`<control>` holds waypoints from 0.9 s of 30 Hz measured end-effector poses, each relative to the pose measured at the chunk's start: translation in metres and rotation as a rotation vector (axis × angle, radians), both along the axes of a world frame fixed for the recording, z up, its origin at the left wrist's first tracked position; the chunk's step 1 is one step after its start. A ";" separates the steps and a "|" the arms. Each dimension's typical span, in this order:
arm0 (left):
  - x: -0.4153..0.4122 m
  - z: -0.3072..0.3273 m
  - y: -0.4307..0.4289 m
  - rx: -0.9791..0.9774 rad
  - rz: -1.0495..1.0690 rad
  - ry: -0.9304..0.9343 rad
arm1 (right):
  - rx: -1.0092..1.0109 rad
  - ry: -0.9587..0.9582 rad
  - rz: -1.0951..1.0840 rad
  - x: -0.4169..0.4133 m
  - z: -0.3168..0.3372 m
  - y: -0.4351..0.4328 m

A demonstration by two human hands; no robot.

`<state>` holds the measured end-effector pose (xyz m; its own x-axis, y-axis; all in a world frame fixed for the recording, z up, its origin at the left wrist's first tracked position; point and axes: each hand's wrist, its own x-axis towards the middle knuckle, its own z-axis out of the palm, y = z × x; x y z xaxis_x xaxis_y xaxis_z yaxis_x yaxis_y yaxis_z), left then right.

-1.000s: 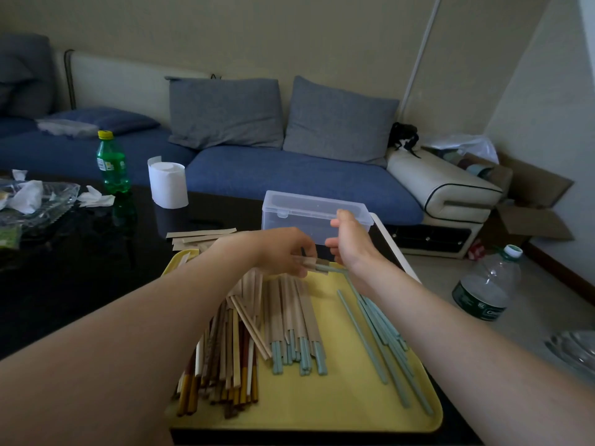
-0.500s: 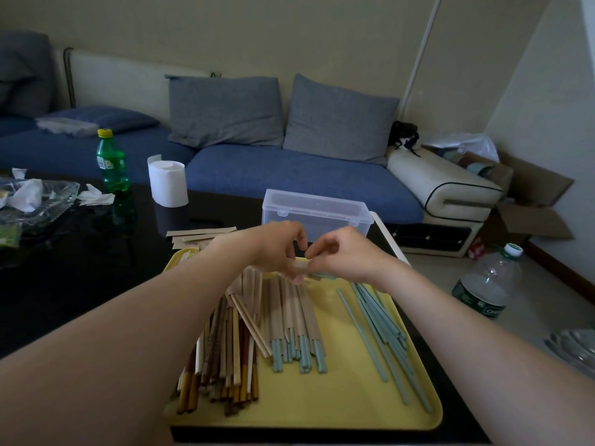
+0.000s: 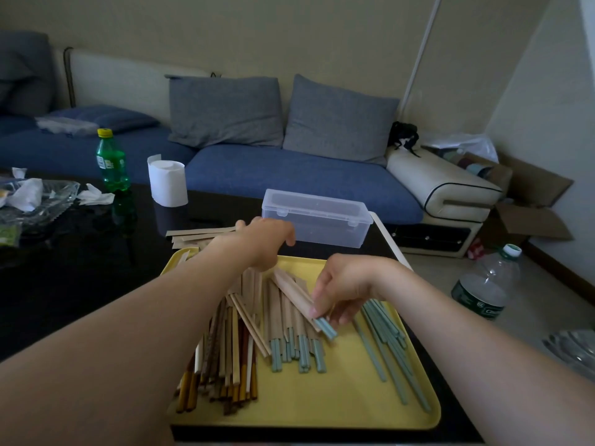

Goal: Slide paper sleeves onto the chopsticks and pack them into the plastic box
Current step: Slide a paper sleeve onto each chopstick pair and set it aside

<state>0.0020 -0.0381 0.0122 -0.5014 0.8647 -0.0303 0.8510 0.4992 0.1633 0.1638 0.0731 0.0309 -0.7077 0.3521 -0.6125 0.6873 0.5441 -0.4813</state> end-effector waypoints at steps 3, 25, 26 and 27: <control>-0.008 -0.002 -0.005 -0.027 0.139 0.035 | -0.002 -0.082 0.005 -0.003 0.001 -0.008; -0.066 -0.014 -0.006 -0.135 0.327 0.020 | 0.824 0.276 0.043 -0.096 -0.024 -0.035; -0.067 -0.015 -0.003 -0.140 0.325 0.017 | 0.834 0.278 0.052 -0.098 -0.026 -0.034; -0.068 -0.017 -0.001 -0.144 0.323 0.017 | 0.841 0.277 0.059 -0.100 -0.027 -0.032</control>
